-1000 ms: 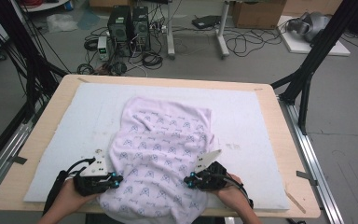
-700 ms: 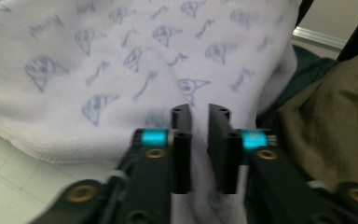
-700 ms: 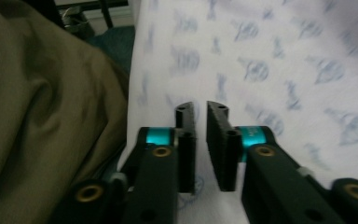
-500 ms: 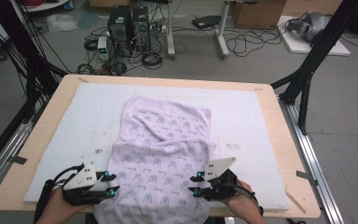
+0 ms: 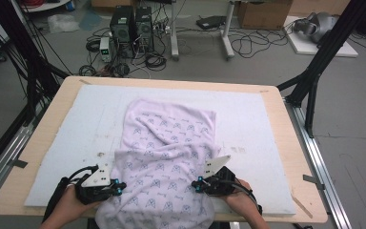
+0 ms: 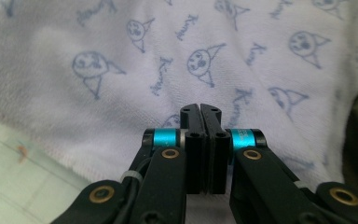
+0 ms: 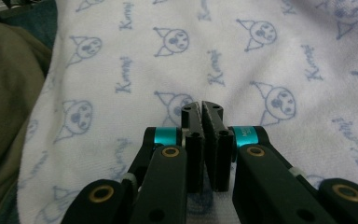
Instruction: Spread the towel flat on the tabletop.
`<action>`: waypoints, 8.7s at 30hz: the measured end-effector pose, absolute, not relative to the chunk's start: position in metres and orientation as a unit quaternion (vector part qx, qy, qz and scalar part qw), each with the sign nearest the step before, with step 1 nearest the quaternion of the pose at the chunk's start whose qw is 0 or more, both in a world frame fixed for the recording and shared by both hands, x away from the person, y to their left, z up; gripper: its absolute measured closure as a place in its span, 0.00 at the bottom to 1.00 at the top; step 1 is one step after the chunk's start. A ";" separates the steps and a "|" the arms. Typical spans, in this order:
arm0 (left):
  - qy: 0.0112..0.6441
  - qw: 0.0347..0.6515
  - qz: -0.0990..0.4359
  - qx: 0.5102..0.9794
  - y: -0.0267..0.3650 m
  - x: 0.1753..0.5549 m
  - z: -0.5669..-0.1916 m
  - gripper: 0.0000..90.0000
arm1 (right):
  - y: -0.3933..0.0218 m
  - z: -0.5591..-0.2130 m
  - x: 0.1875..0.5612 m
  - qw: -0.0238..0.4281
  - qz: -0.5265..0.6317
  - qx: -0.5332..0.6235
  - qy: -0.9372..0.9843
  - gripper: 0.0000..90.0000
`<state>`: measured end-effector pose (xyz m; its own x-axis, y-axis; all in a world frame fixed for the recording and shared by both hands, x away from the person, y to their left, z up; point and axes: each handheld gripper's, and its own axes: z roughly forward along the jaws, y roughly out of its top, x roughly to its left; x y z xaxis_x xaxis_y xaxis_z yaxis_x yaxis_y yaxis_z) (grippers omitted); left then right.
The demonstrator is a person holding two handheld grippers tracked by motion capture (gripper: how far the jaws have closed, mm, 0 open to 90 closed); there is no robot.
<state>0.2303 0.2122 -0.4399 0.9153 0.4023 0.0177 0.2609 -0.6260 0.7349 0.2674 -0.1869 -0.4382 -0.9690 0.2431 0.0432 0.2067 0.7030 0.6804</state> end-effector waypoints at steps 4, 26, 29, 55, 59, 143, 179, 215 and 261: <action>0.174 0.409 0.073 0.893 0.220 0.211 -0.433 0.98 | -0.190 -0.432 0.252 0.015 0.370 0.105 0.923 0.98; 0.192 0.393 0.090 0.895 0.218 0.234 -0.440 0.97 | -0.205 -0.438 0.263 0.020 0.369 0.137 0.919 0.97; 0.184 0.400 0.081 0.894 0.222 0.219 -0.436 0.97 | -0.207 -0.437 0.251 0.012 0.374 0.130 0.918 0.97; 0.222 0.389 0.101 0.889 0.226 0.249 -0.436 0.97 | -0.217 -0.438 0.261 0.022 0.367 0.148 0.918 0.98; 0.222 0.392 0.101 0.887 0.234 0.238 -0.432 0.97 | -0.226 -0.435 0.247 0.010 0.365 0.142 0.920 1.00; 0.297 0.408 0.186 0.843 0.239 0.276 -0.424 0.98 | -0.223 -0.408 0.292 0.061 0.388 0.180 0.902 0.98; 0.220 0.401 0.089 0.885 0.232 0.233 -0.442 0.98 | -0.213 -0.441 0.256 0.015 0.382 0.138 0.913 0.98; 0.196 0.395 0.097 0.892 0.224 0.225 -0.442 0.69 | -0.222 -0.435 0.254 0.010 0.382 0.138 0.914 0.73; 0.247 0.454 0.142 0.844 0.238 0.256 -0.421 0.61 | -0.236 -0.424 0.288 0.038 0.434 0.194 0.879 0.69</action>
